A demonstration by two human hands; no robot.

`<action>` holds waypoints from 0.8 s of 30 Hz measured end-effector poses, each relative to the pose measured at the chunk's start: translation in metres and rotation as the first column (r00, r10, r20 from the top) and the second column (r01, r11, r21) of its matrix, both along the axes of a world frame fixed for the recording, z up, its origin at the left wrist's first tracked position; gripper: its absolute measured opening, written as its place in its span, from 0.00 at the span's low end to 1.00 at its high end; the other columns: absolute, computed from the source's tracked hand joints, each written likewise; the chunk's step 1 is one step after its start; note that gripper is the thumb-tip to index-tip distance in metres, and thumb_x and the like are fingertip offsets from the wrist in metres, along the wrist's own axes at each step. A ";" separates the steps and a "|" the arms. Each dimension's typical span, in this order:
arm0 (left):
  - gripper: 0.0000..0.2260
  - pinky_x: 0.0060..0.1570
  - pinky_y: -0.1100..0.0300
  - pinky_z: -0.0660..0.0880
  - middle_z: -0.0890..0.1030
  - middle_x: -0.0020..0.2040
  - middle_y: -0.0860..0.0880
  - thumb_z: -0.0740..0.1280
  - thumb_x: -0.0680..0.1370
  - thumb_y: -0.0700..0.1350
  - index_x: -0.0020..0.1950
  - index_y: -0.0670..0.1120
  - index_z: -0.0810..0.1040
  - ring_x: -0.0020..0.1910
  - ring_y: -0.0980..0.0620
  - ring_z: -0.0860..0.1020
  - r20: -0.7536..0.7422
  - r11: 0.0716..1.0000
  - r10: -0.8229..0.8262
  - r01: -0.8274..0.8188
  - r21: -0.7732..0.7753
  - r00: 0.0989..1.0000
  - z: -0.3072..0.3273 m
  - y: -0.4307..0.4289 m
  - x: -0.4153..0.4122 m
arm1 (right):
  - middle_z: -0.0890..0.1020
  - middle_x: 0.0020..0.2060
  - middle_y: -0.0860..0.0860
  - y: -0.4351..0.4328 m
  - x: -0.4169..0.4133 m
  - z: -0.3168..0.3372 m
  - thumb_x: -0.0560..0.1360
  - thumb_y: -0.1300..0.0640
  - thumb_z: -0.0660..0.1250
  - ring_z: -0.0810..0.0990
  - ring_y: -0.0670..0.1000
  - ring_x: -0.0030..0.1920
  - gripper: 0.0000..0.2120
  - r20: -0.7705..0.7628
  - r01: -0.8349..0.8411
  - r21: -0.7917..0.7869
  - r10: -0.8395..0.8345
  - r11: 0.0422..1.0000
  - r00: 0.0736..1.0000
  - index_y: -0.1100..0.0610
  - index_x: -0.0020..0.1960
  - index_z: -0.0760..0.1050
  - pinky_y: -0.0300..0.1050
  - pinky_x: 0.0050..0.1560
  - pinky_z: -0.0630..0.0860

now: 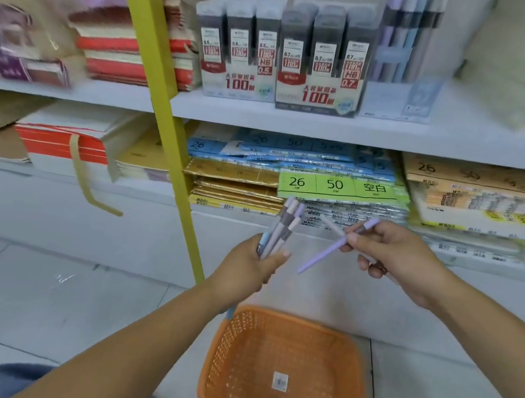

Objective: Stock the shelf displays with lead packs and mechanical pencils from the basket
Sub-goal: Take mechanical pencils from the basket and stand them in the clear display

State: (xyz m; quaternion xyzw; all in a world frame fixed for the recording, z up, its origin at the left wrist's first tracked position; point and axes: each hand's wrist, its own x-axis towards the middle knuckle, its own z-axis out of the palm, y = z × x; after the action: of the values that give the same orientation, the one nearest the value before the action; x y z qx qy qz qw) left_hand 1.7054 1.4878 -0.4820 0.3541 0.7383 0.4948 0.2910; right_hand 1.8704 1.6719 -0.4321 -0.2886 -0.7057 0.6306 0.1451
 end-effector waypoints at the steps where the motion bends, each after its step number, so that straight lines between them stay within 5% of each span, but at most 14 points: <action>1: 0.06 0.29 0.63 0.73 0.81 0.36 0.54 0.68 0.80 0.54 0.49 0.53 0.76 0.32 0.57 0.77 0.014 0.999 -0.018 0.017 0.032 1.000 0.014 0.004 0.003 | 0.85 0.43 0.55 -0.002 -0.002 0.006 0.77 0.59 0.68 0.74 0.48 0.30 0.05 -0.004 -0.023 0.013 0.023 1.000 1.000 0.59 0.51 0.78 0.39 0.27 0.68; 5: 0.07 0.31 0.63 0.74 0.87 0.48 0.51 0.68 0.80 0.52 0.58 0.55 0.76 0.45 0.55 0.85 0.012 0.985 -0.155 0.154 0.075 0.988 0.058 0.018 0.014 | 0.85 0.41 0.55 -0.011 -0.014 0.028 0.77 0.60 0.68 0.74 0.47 0.28 0.03 -0.069 -0.076 0.049 0.079 0.996 0.994 0.59 0.50 0.77 0.38 0.26 0.68; 10: 0.05 0.27 0.70 0.70 0.81 0.32 0.56 0.72 0.78 0.44 0.50 0.53 0.77 0.28 0.62 0.77 -0.051 0.982 -0.136 0.142 0.124 0.989 0.074 0.025 0.014 | 0.84 0.39 0.55 -0.011 -0.013 0.041 0.75 0.63 0.70 0.75 0.48 0.31 0.07 -0.155 -0.148 0.042 0.153 0.988 0.976 0.59 0.53 0.79 0.39 0.29 0.71; 17: 0.09 0.26 0.65 0.70 0.79 0.29 0.56 0.68 0.80 0.53 0.52 0.48 0.77 0.25 0.61 0.73 0.064 0.973 0.111 -0.121 0.197 0.992 0.077 0.036 -0.001 | 0.85 0.52 0.52 -0.003 0.002 0.043 0.78 0.68 0.64 0.80 0.52 0.34 0.14 -0.072 -0.205 0.079 0.211 0.976 0.975 0.56 0.60 0.72 0.40 0.29 0.74; 24: 0.05 0.25 0.67 0.69 0.78 0.27 0.54 0.75 0.75 0.46 0.48 0.49 0.82 0.25 0.58 0.73 0.065 0.972 0.053 -0.066 0.225 0.997 0.071 0.044 -0.003 | 0.85 0.35 0.53 -0.003 0.000 0.045 0.74 0.68 0.69 0.80 0.50 0.30 0.08 -0.059 -0.129 0.209 0.144 0.969 0.988 0.59 0.52 0.79 0.40 0.30 0.75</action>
State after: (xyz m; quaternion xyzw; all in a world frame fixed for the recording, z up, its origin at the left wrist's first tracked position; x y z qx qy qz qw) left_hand 1.7028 1.5319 -0.4109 0.3482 0.6783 0.5946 0.2552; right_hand 1.8700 1.6691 -0.3870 -0.1994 -0.7791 0.5734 0.1564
